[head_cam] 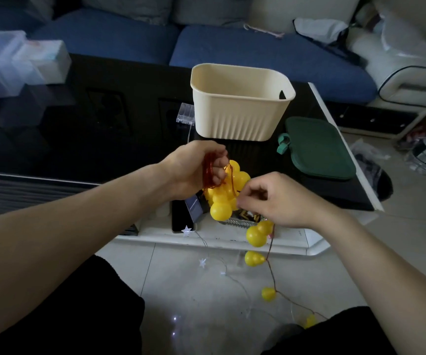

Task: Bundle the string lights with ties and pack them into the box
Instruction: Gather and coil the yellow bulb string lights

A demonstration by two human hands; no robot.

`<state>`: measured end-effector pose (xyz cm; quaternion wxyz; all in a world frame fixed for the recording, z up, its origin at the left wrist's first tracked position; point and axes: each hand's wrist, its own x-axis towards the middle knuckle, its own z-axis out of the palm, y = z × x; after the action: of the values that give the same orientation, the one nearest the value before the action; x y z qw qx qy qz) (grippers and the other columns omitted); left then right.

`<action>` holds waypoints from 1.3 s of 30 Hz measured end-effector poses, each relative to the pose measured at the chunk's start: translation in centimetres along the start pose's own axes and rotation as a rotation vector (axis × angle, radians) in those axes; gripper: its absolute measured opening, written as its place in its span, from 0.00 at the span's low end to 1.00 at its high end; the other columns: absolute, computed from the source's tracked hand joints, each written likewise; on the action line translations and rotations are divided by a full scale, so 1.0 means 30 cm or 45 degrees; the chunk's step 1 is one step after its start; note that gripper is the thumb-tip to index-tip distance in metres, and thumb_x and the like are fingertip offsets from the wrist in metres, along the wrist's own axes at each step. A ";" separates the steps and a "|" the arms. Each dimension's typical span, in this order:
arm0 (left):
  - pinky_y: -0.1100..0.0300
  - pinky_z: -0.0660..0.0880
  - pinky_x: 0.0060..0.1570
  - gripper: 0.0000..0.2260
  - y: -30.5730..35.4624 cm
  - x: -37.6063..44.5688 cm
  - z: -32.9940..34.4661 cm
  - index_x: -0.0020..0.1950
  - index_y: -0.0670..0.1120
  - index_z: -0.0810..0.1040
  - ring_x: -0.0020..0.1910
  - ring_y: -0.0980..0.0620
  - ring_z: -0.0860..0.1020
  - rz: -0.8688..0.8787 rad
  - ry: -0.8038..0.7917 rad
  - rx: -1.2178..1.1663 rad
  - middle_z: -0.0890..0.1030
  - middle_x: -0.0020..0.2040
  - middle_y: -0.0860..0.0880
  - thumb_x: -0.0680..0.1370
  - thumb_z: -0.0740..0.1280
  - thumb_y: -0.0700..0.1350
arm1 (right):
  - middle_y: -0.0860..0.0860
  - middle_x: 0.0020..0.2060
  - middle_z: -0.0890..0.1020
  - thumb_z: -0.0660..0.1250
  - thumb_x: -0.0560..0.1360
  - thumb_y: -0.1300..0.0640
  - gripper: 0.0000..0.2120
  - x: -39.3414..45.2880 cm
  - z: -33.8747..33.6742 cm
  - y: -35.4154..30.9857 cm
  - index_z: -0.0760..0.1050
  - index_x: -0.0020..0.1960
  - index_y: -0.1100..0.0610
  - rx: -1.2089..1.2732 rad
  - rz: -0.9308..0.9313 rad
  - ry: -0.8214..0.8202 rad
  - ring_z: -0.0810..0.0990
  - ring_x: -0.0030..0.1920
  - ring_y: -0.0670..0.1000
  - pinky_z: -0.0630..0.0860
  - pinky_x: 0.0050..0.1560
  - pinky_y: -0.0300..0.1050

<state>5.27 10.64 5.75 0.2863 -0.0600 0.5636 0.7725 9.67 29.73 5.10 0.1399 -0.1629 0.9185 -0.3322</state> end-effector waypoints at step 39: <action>0.64 0.65 0.22 0.13 -0.055 -0.001 0.026 0.36 0.41 0.73 0.23 0.50 0.67 0.236 0.251 0.474 0.70 0.26 0.47 0.81 0.63 0.41 | 0.48 0.22 0.62 0.67 0.63 0.59 0.17 -0.039 0.011 -0.086 0.60 0.24 0.54 0.229 -0.292 0.088 0.60 0.26 0.44 0.59 0.28 0.35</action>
<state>6.32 11.66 4.68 0.1638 -0.0293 0.7248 0.6685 11.38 28.12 6.73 0.0833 -0.2420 0.8647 -0.4322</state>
